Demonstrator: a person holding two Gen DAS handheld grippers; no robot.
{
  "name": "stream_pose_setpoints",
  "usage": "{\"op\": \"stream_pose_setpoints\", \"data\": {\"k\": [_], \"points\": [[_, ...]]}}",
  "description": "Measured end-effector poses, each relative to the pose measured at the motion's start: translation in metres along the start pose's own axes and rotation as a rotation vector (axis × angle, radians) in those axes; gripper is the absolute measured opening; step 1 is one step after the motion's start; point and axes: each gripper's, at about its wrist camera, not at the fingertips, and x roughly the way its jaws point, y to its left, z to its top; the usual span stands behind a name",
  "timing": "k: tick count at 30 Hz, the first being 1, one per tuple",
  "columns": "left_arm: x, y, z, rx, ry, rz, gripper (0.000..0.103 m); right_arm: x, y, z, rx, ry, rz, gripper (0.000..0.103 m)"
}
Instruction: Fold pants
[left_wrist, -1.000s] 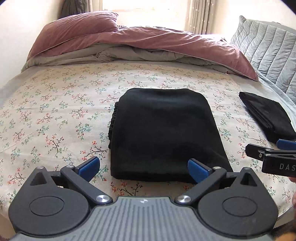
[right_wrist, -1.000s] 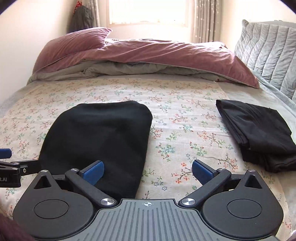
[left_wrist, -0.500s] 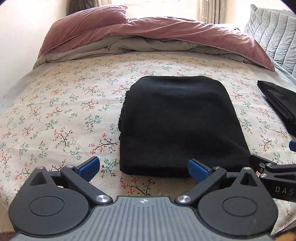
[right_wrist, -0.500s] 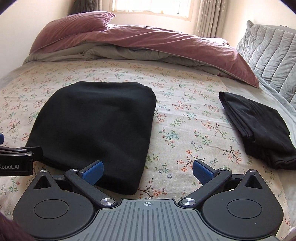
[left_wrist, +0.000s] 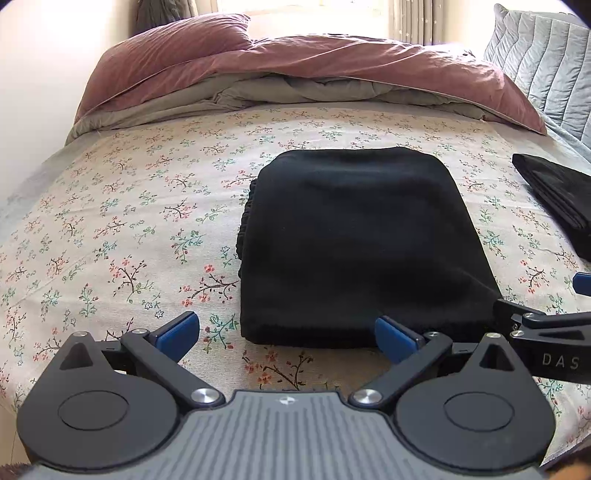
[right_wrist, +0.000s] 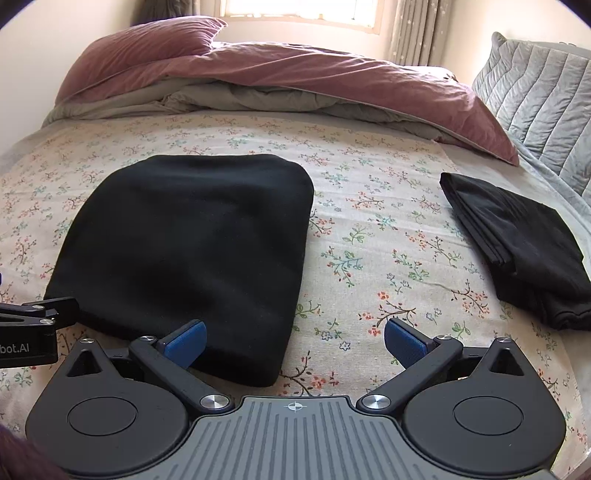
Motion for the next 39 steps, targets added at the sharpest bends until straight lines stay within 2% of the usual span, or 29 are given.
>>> {"op": "stream_pose_setpoints", "data": {"k": [39], "points": [[0.0058,-0.0025,-0.0031,-0.011,0.026,-0.004,0.103,0.0019,-0.0007,-0.0021,0.001,0.005,0.009,0.103]]}}
